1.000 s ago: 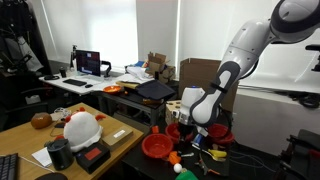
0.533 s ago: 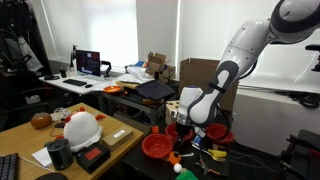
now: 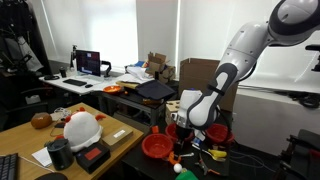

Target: Put the orange ball in the red bowl on the left.

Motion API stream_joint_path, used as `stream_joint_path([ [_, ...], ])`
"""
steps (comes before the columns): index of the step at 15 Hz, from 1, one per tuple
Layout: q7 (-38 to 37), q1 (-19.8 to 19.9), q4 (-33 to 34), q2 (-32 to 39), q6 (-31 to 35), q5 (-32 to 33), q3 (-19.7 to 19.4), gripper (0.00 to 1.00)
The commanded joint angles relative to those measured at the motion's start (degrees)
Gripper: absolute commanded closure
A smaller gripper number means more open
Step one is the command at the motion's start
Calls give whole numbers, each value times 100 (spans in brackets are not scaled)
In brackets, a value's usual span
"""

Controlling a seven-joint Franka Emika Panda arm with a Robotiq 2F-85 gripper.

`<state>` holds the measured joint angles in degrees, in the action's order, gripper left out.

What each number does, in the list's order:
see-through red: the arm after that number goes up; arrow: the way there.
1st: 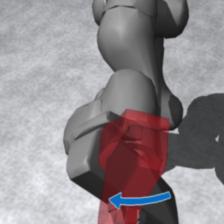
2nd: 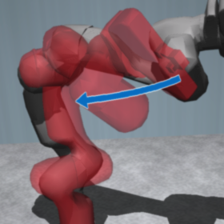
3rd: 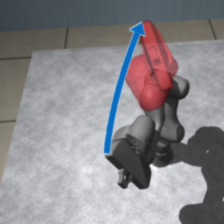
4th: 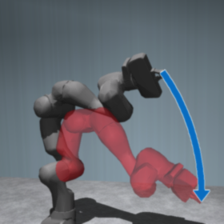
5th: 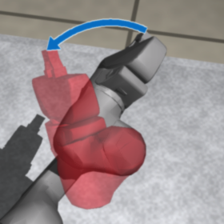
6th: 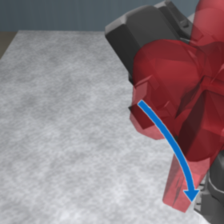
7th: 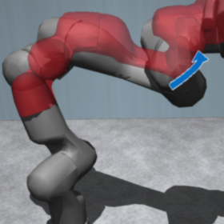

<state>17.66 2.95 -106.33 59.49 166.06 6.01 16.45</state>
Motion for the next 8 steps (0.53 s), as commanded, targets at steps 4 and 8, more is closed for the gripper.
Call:
stream_joint_path([
  [4,-42,83,126,216,9,-185,197,42],
  [8,-50,97,168,236,21,-184,192,73],
])
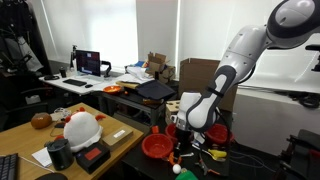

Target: Put the orange ball in the red bowl on the left.

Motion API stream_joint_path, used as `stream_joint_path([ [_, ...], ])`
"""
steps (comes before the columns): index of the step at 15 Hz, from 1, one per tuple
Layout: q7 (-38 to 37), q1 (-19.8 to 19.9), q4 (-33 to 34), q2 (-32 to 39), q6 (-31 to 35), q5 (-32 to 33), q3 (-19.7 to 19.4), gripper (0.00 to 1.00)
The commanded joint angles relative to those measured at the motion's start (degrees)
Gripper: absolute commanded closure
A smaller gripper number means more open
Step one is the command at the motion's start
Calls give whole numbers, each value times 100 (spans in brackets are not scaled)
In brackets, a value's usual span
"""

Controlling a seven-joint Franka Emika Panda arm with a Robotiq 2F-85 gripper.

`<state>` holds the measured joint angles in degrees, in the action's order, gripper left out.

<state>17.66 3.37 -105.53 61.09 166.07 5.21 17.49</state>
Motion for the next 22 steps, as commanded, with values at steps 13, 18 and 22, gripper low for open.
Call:
stream_joint_path([
  [13,-244,-245,-122,-410,182,28,-328,94],
  [18,-373,-794,-228,-868,-157,250,-976,94],
  [22,-499,-1392,-312,-1183,-632,699,-1623,94],
])
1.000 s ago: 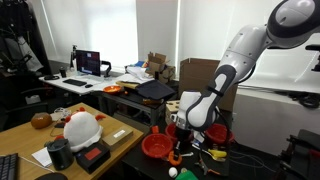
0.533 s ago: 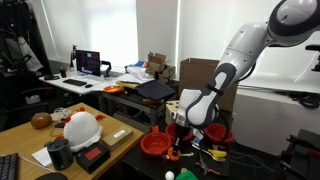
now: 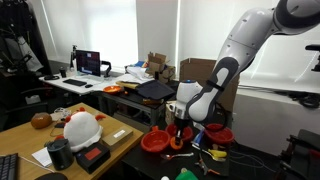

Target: Put the orange ball in the red bowl on the left.

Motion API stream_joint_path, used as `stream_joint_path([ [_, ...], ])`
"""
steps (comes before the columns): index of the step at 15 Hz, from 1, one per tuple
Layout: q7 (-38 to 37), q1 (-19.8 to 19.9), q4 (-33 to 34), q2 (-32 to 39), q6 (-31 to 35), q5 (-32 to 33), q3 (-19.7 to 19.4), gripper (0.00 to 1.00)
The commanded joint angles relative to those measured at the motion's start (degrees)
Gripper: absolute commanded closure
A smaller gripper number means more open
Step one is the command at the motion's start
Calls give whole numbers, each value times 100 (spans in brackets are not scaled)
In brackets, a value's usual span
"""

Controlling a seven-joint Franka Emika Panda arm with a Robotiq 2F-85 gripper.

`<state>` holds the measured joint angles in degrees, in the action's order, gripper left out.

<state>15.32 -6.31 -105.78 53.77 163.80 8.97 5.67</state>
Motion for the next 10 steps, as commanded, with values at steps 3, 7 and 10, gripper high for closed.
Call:
stream_joint_path([
  [3,-404,-710,-298,-589,-679,651,-755,94],
  [7,-586,-836,-266,-666,-701,871,-900,94],
  [10,-592,-797,-202,-659,-627,858,-862,94],
])
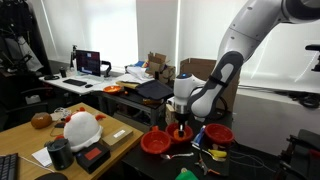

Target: Put the orange ball in the red bowl on the left.

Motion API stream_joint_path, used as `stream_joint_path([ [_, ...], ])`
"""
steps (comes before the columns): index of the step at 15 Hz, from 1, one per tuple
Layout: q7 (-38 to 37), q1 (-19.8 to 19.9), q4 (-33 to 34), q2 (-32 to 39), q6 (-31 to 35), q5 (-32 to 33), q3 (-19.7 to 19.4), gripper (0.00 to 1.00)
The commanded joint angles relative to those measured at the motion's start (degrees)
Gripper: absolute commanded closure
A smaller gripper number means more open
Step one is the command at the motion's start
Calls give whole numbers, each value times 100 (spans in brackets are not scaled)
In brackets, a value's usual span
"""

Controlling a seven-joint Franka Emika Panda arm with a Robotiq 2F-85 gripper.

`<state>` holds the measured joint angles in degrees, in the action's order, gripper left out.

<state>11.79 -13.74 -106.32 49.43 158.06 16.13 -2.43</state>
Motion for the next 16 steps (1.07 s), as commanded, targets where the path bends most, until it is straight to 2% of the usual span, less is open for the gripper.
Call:
stream_joint_path([
  [1,-214,-19,-121,-206,0,126,-17,94],
  [12,-142,80,707,496,98,-20,266,94],
  [16,-207,-57,1026,725,63,26,227,94],
])
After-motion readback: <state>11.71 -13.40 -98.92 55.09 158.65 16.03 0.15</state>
